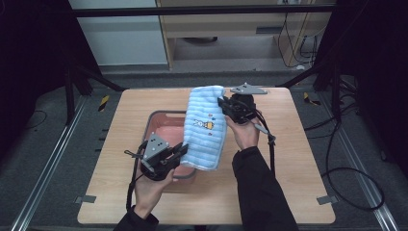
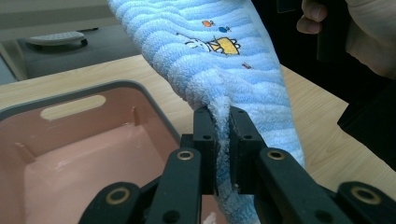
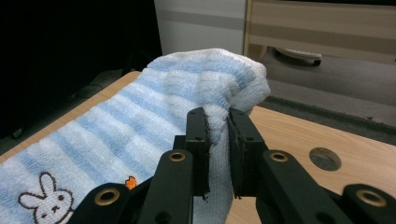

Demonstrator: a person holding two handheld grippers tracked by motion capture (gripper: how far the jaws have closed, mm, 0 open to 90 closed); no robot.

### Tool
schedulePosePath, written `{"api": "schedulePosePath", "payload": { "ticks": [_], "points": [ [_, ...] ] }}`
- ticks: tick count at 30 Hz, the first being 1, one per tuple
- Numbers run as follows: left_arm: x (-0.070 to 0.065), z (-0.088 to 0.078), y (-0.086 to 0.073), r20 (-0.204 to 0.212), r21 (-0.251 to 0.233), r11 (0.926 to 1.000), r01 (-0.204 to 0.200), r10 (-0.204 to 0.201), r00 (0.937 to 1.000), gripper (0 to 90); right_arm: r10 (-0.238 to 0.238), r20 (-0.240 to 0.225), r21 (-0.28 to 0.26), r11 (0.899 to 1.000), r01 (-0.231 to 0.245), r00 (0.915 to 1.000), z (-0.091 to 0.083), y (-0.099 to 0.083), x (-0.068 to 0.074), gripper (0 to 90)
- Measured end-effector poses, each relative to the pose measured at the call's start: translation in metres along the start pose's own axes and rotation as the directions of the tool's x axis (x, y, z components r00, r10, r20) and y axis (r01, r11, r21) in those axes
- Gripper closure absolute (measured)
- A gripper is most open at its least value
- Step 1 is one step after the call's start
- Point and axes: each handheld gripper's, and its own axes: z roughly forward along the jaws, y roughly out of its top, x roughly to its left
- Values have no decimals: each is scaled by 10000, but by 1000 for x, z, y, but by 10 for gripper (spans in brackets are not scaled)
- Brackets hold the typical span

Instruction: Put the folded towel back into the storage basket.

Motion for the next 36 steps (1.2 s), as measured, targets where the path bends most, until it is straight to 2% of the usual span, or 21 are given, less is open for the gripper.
{"api": "schedulePosePath", "payload": {
  "ticks": [8,20,27,29,36],
  "points": [
    [15,-11,-3,-265,24,9999,143,-142,9995,830,-73,-248,69,9999,75,9997,20,4,19,799],
    [33,-22,-9,-665,29,9996,270,-268,9974,830,-138,-506,-20,9999,137,9986,38,8,37,799],
    [46,-29,-17,-973,88,9989,456,-445,9943,831,-253,-667,-21,9997,252,9975,50,8,50,799],
    [51,-30,-20,-1110,126,9987,485,-468,9927,830,-263,-756,44,9996,267,9968,58,8,56,799],
    [61,-30,-28,-1396,380,9974,620,-562,9886,830,-257,-867,234,9993,279,9959,72,3,63,799]
  ]
}}
